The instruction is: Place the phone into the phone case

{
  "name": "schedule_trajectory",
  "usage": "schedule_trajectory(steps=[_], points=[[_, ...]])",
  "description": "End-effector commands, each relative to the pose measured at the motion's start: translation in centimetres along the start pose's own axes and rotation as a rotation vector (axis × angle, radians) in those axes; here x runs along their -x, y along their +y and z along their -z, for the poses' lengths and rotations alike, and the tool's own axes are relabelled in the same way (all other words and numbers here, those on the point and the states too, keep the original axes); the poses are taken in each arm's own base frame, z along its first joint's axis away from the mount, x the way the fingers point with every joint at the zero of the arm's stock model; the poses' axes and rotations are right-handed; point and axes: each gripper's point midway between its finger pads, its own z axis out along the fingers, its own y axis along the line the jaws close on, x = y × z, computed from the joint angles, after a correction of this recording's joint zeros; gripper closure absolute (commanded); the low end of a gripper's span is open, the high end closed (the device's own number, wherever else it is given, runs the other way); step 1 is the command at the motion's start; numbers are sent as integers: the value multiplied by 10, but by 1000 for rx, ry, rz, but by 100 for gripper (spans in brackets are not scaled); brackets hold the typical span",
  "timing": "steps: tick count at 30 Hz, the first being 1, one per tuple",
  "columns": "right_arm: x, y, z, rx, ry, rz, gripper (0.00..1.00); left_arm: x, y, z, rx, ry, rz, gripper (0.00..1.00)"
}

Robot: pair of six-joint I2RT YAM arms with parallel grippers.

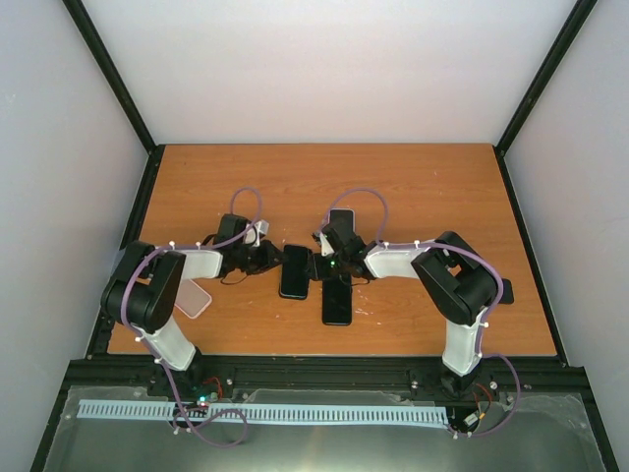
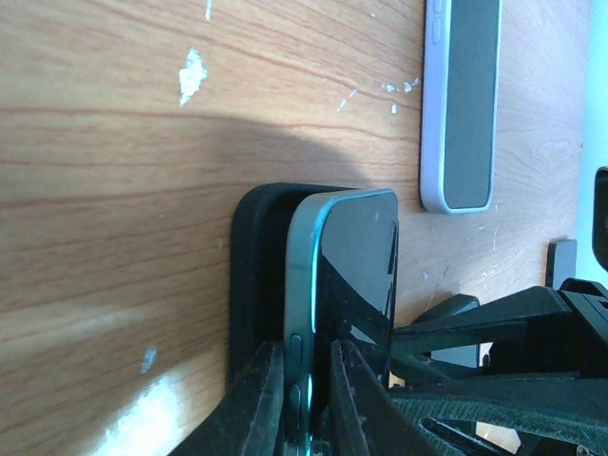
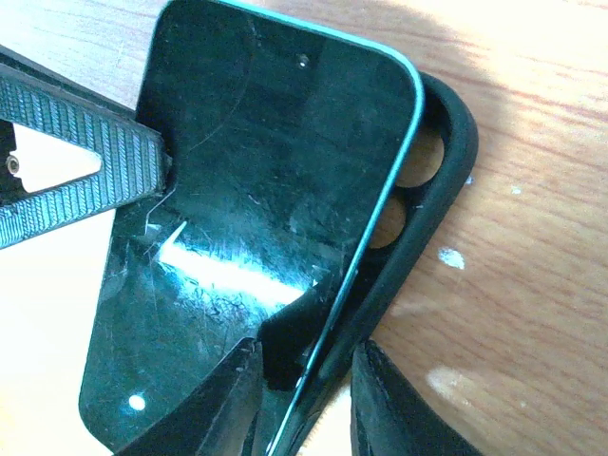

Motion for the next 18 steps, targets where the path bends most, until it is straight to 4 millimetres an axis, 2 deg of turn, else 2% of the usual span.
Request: schedule_trajectory(steps=[1, 7, 15, 18], points=[[23, 25, -4, 107, -93, 105, 72, -11, 0, -10, 15, 52, -51, 90], [26, 33, -6, 152, -97, 157, 67, -22, 9, -9, 51, 93, -16, 90], [24, 40, -7, 196, -81, 161, 65, -36, 19, -4, 87, 115, 38, 87], [21, 36, -7, 176, -73, 142, 65, -36, 16, -2, 87, 116, 54, 80]])
